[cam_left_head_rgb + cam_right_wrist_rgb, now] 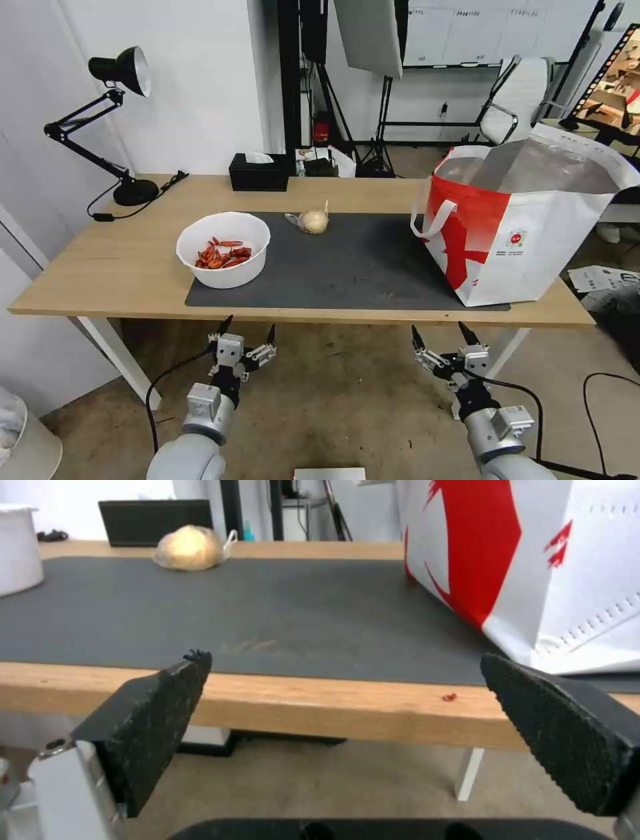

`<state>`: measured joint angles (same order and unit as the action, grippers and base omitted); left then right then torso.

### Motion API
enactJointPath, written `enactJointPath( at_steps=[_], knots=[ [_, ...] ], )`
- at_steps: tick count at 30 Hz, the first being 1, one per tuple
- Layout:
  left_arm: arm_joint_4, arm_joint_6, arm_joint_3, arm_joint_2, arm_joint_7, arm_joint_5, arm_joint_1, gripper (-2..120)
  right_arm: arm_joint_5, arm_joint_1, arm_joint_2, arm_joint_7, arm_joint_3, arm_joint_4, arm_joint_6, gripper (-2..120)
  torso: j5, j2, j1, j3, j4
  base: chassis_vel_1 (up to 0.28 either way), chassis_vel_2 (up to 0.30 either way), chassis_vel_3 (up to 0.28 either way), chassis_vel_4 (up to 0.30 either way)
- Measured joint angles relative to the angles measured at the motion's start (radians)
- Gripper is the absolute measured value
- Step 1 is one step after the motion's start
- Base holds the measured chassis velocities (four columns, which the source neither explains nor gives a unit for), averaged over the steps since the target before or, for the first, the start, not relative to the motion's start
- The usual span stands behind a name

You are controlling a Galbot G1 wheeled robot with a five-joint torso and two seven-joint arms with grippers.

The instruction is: Pick up the trash from the table and place it into the takeout bag.

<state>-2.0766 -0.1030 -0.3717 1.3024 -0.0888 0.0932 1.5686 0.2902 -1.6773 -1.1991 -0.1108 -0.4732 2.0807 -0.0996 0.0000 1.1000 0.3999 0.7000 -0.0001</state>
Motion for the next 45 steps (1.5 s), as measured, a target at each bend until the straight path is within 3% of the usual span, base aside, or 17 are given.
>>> enactJointPath(
  at_steps=[5,15,19,22,27,30,31,35,36,39,40,43,45],
  knots=[
    [-0.001,0.001,0.001,0.005,0.001,-0.003,0.0,100,0.035,0.043,0.014,-0.012,0.027,0.001,0.005,100,0.0,0.0,0.0,0.0,-0.0001,0.0,0.0,0.0,0.0],
    [-0.022,-0.014,-0.004,0.007,0.018,-0.011,0.0,100,0.22,0.306,0.129,-0.01,0.183,0.018,0.102,100,-0.0001,0.0,0.0,0.0,0.0,0.0,0.0,0.0,0.0],
    [-0.028,-0.016,-0.007,0.006,0.019,-0.012,0.003,100,0.265,0.434,0.172,-0.012,0.256,-0.031,0.126,100,0.0001,0.0,0.0,0.0,-0.0002,0.0,0.0,0.0,0.0],
    [-0.029,-0.016,-0.009,0.009,0.019,-0.018,0.012,100,0.325,0.623,0.201,-0.036,0.355,-0.117,0.15,100,0.0002,0.0,0.0,0.0,0.0003,0.0,0.0,0.0,0.0],
    [-0.03,-0.016,-0.012,0.015,0.018,-0.021,0.02,100,0.421,0.834,0.204,-0.071,0.482,-0.229,0.184,100,0.0,0.0,0.0,0.0,0.0001,0.0,0.0,0.0,0.0],
    [-0.03,-0.015,-0.014,0.022,-0.001,-0.02,0.021,100,0.478,1.033,0.173,-0.088,0.597,-0.369,0.197,100,0.0,0.0,0.0,0.0,0.0001,0.0,0.0,0.0,0.0],
    [-0.03,-0.015,-0.014,0.022,-0.001,-0.02,0.021,100,0.478,1.033,0.173,-0.088,0.597,-0.369,0.197,100,0.0,0.0,0.0,0.0,0.0001,0.0,0.0,0.0,0.0],
    [-0.027,-0.014,-0.018,0.032,-0.01,-0.019,0.025,100,0.559,1.308,0.031,-0.092,0.745,-0.666,0.232,100,-0.0004,0.0,0.0,0.0,0.0007,0.0,0.0,0.0,0.0],
    [-0.027,-0.014,-0.018,0.032,-0.01,-0.019,0.025,100,0.559,1.308,0.031,-0.092,0.745,-0.666,0.232,100,-0.0004,0.0,0.0,0.0,0.0007,0.0,0.0,0.0,0.0],
    [-0.022,-0.012,-0.016,0.038,-0.01,-0.021,0.027,100,0.529,1.422,-0.097,-0.089,0.79,-0.899,0.296,100,-0.0001,0.0,0.0,0.0,0.0002,0.0,0.0,0.0,0.0],
    [-0.022,-0.012,-0.016,0.038,-0.01,-0.021,0.027,100,0.529,1.422,-0.097,-0.089,0.79,-0.899,0.296,100,-0.0001,0.0,0.0,0.0,0.0002,0.0,0.0,0.0,0.0],
    [-0.021,-0.008,-0.025,0.04,-0.009,-0.021,0.028,100,0.442,1.494,-0.213,-0.078,0.797,-1.092,0.336,100,-0.0002,0.0,0.0,0.0,0.0003,0.0,0.0,0.0,0.0],
    [-0.019,0.0,-0.032,0.04,-0.004,-0.021,0.028,100,0.413,1.51,-0.243,-0.066,0.797,-1.15,0.33,100,-0.0002,0.0,0.0,0.0,0.0005,0.0,0.0,0.0,0.0]
  ],
)
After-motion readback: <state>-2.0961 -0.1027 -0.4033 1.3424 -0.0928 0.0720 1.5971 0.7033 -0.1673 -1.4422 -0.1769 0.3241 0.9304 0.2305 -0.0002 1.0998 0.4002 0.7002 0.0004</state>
